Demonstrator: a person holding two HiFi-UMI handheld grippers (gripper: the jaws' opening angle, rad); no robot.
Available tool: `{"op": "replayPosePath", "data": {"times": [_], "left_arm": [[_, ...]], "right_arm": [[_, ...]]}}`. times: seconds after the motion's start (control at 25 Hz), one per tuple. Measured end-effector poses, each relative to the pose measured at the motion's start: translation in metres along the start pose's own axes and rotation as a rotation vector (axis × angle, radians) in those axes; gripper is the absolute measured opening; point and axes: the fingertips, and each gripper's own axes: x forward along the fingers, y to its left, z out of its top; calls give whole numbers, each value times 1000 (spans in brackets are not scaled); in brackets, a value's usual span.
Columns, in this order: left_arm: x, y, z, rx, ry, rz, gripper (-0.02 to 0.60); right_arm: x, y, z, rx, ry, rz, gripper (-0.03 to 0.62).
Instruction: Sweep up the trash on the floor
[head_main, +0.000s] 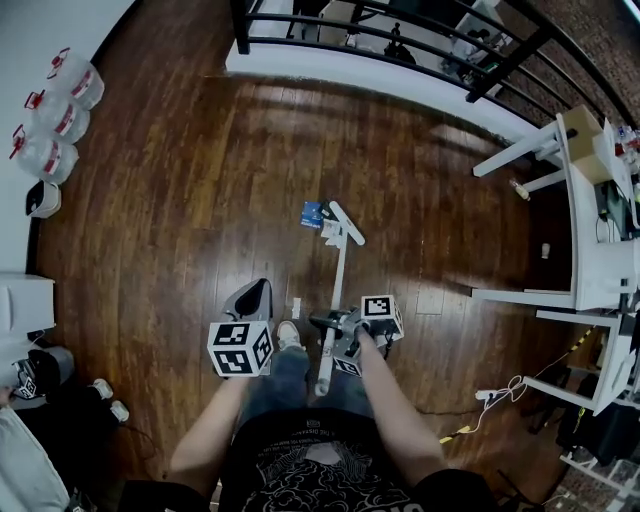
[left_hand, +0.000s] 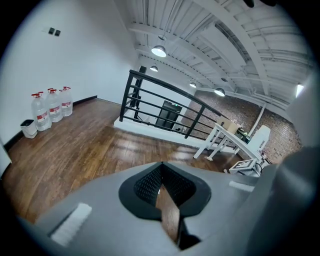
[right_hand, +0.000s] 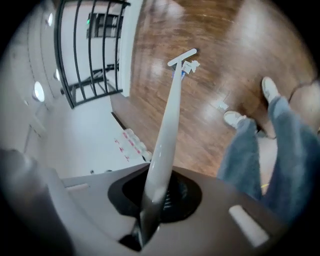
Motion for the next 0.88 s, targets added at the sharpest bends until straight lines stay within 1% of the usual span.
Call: {"op": "replayPosePath", "data": {"times": [0.12, 0.2, 0.44, 0.6, 0.88], "left_arm": [[-3, -14, -10, -11, -5, -3, 5], [-5, -27, -19, -18, -4, -6, 5], [-11, -68, -48, -45, -14, 21, 5], [-15, -108, -70, -53, -17, 39, 5], [-21, -178, -108, -103, -51, 113, 5]], "right_arm": [[-34, -51, -8, -176, 66, -216, 9], [-63, -77, -7, -256, 99, -311, 0], [-132, -111, 0, -474, 212, -473, 0], [-174, -135, 7, -631, 281, -592, 0], [-252, -172, 38, -952, 429, -776, 0]]}}
